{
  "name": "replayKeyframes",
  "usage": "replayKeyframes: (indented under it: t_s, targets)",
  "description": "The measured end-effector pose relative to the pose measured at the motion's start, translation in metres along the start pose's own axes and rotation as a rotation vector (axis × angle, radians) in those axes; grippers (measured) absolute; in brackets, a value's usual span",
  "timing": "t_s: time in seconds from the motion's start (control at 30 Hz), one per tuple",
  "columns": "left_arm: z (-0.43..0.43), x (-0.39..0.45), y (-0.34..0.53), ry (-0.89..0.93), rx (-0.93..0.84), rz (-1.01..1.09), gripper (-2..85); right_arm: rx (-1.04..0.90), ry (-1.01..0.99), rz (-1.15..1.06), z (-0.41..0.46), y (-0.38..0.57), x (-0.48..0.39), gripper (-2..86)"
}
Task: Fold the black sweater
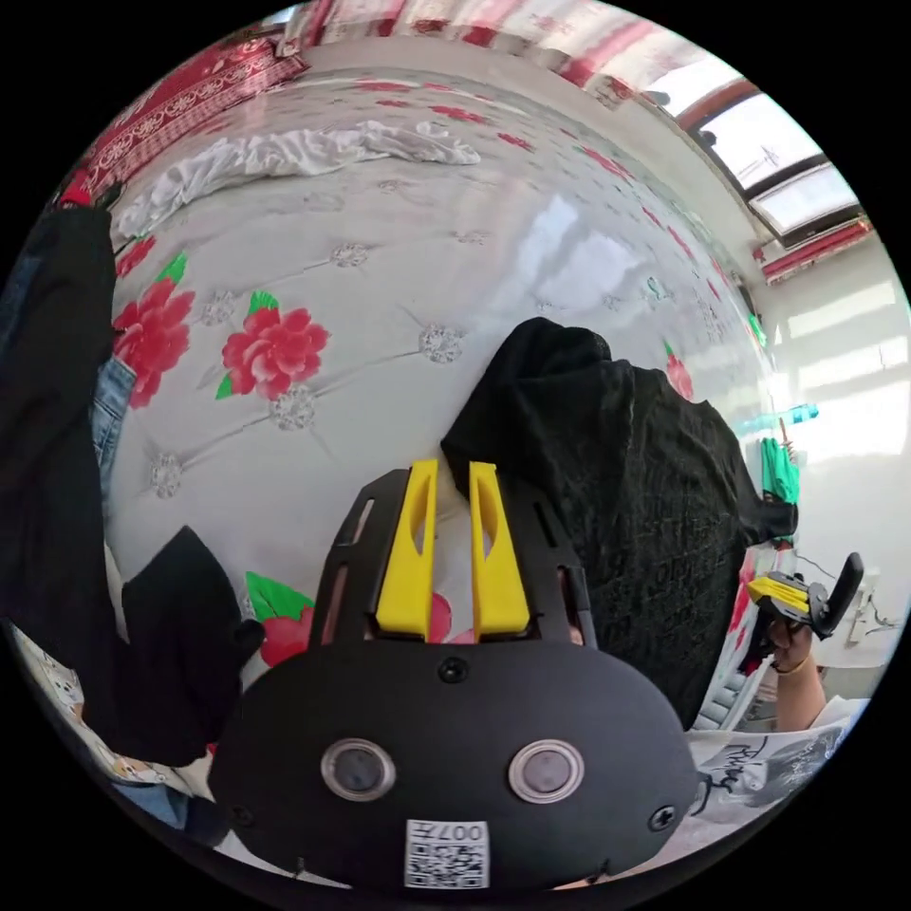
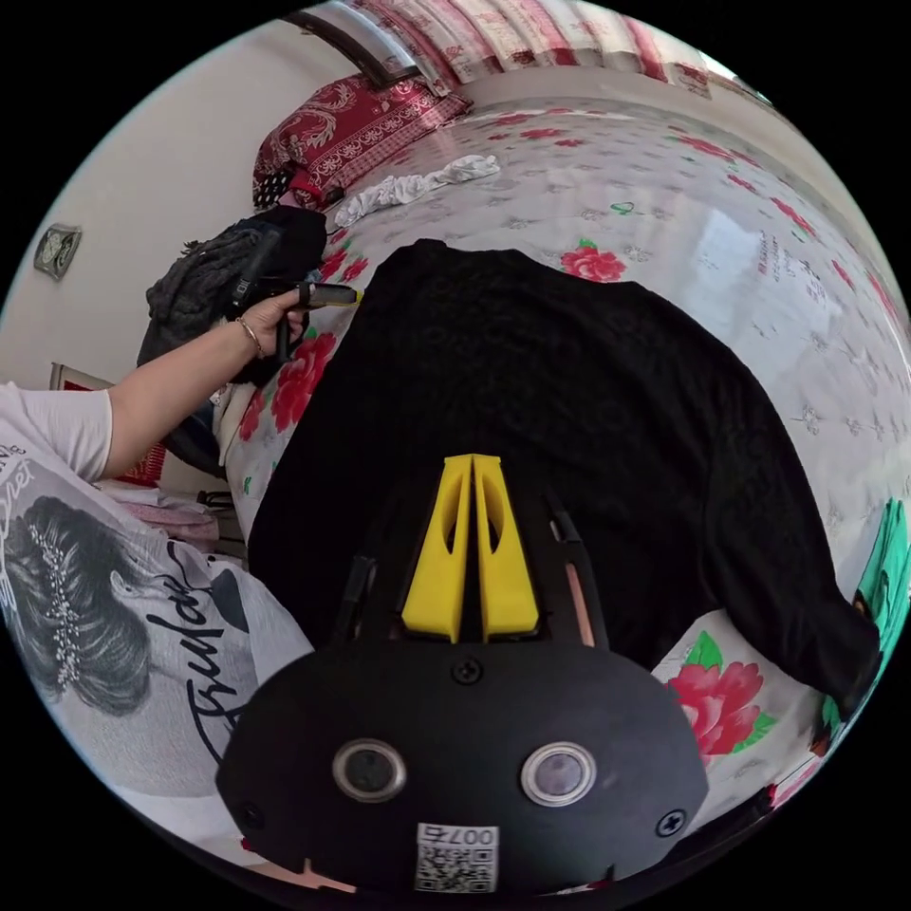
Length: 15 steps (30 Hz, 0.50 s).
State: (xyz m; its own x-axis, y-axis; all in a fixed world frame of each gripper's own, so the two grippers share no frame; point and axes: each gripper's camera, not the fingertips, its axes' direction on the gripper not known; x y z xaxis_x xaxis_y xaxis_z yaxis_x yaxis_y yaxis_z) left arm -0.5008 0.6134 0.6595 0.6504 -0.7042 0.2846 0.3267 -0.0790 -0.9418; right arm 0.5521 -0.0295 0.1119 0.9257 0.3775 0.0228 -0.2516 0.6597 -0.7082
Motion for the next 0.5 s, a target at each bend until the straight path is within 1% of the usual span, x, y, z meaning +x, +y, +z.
replayKeyframes:
  t_s: [0.07, 0.17, 0.23, 0.33, 0.43, 0.5]
  targets:
    - [0.001, 0.013, 0.002, -0.037, 0.018, 0.021, 2.8, -0.001, -0.005, 0.026, 0.002, 0.002, 0.001, -0.3]
    - [0.005, 0.025, 0.006, 0.034, 0.032, 0.022, 0.1, -0.006, -0.03, 0.061, 0.009, 0.0, 0.0, -0.3]
    - [0.006, 0.028, 0.009, 0.064, 0.034, 0.03, -0.6, 0.007, -0.058, 0.078, 0.011, -0.004, -0.003, -0.3]
    - [-0.001, 0.016, 0.017, 0.121, 0.05, -0.016, -0.9, 0.019, -0.077, 0.081, 0.011, -0.006, -0.007, -0.3]
    - [-0.037, -0.006, 0.026, 0.132, 0.129, -0.041, -0.9, 0.019, -0.08, 0.076, 0.011, -0.005, -0.009, -0.3]
    - [-0.092, -0.017, 0.029, 0.023, 0.231, -0.019, -0.9, 0.02, -0.077, 0.074, 0.011, -0.003, -0.009, -0.3]
